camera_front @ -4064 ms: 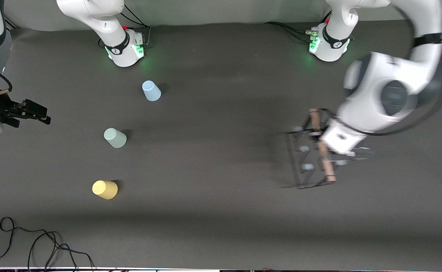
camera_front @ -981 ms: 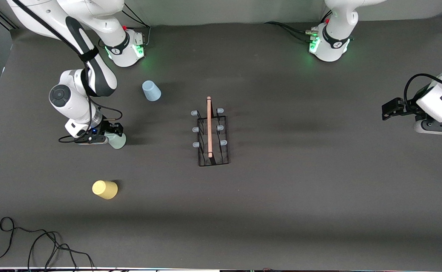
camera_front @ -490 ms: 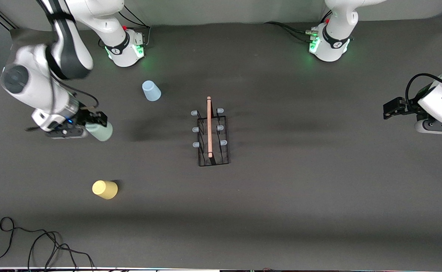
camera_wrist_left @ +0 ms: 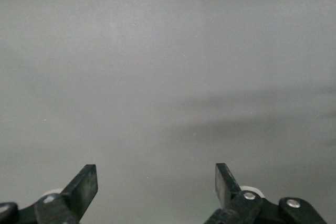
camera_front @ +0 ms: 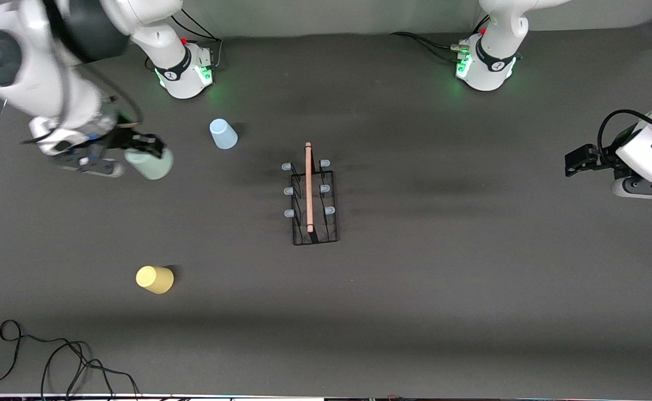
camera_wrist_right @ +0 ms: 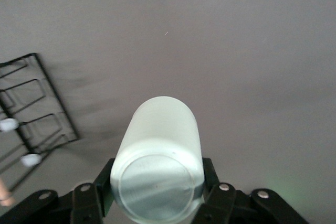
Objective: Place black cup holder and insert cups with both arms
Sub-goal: 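Carry the green cup with the right gripper over the rack, then lower the green cup onto a rack peg and open the right gripper, then move the right gripper to the yellow cup, then grasp the yellow cup with the right gripper and lift it, then carry the yellow cup with the right gripper over the rack, then lower the yellow cup onto a rack peg and open the right gripper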
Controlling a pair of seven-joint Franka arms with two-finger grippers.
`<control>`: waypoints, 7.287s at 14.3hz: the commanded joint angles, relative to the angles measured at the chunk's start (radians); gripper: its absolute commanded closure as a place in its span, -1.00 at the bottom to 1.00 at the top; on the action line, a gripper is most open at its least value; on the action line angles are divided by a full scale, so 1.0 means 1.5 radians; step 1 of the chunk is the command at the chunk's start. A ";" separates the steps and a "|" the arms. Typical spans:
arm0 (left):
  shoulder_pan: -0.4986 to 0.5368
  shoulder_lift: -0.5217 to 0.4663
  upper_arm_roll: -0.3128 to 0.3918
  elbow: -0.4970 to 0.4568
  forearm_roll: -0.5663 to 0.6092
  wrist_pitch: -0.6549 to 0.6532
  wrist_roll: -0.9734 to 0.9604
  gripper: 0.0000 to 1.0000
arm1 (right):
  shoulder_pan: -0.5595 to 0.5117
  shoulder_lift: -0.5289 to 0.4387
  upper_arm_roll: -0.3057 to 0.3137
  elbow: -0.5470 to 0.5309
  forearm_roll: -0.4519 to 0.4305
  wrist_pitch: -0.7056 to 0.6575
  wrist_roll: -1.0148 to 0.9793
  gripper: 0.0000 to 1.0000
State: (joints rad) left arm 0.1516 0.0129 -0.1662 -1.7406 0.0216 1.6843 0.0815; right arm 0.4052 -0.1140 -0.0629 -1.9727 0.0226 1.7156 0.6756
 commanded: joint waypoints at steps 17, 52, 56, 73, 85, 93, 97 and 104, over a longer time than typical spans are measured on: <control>-0.003 0.001 -0.001 0.007 0.008 -0.011 -0.008 -1.00 | 0.274 0.201 -0.007 -0.003 0.045 0.264 0.615 0.73; 0.001 0.001 0.003 0.007 0.003 -0.013 -0.002 -1.00 | 0.008 0.497 -0.303 0.363 0.217 0.187 -0.537 -1.00; 0.002 0.001 0.003 0.007 0.003 -0.015 -0.001 -1.00 | 0.008 0.556 -0.299 0.339 0.228 0.272 -0.562 -1.00; -0.002 0.001 0.003 0.008 0.002 -0.010 0.001 -1.00 | 0.018 0.464 -0.304 0.332 0.189 0.151 -0.550 0.68; -0.001 0.001 0.002 0.008 0.002 -0.013 0.001 -1.00 | 0.333 0.311 -0.299 0.345 0.141 -0.054 0.284 0.90; -0.002 0.001 0.003 0.008 0.002 -0.013 0.002 -1.00 | 0.423 0.375 -0.299 0.302 0.171 0.115 0.445 0.90; -0.001 0.001 0.003 0.008 0.002 -0.013 0.002 -1.00 | 0.422 0.399 -0.299 0.264 0.171 0.191 0.437 0.90; 0.000 0.001 0.003 0.008 0.002 -0.013 0.002 -1.00 | 0.433 0.460 -0.296 0.237 0.205 0.289 0.444 0.90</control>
State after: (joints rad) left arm 0.1546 0.0139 -0.1634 -1.7415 0.0214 1.6807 0.0820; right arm 1.0413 0.5572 -0.4972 -1.6138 0.2997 2.1145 1.3305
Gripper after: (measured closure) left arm 0.000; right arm 0.317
